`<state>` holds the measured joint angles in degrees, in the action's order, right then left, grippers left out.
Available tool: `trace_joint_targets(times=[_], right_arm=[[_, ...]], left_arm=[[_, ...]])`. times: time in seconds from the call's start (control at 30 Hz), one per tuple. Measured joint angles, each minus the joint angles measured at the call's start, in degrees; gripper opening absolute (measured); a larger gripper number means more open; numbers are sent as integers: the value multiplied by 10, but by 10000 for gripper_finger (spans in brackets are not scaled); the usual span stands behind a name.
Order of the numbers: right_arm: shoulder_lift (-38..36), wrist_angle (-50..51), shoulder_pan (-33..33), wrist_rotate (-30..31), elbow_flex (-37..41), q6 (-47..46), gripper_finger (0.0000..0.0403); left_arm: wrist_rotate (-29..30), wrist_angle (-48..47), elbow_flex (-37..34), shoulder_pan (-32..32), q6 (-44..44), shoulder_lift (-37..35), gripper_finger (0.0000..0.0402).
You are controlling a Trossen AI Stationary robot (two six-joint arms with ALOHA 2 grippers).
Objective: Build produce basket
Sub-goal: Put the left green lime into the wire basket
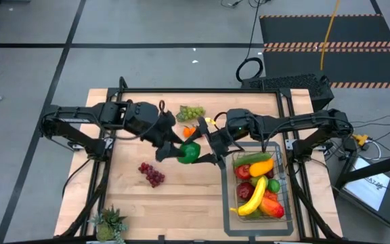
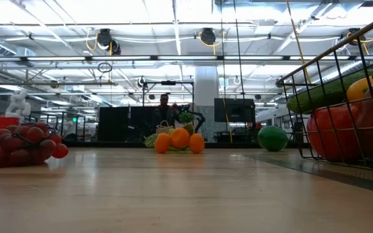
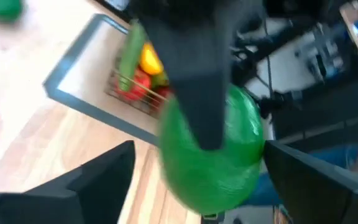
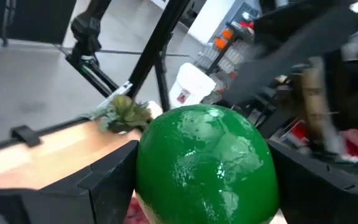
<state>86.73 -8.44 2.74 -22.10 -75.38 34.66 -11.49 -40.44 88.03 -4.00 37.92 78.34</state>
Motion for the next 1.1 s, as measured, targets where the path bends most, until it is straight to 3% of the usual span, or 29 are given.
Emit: trace_joint_targets(times=[0.2, 0.7, 0.87, 1.1], right_arm=[[-13, 16, 4, 8, 0, -120, 310], [-86, 157, 109, 301, 0, -482, 312], [-100, 246, 158, 312, -1, -630, 311], [-104, 448, 203, 298, 0, -818, 310]], left_arm=[[22, -20, 0, 33, -29, -24, 386], [30, -194, 0, 105, -137, -61, 334], [36, -229, 0, 105, -136, -60, 319], [36, -256, 0, 104, -137, -60, 296]])
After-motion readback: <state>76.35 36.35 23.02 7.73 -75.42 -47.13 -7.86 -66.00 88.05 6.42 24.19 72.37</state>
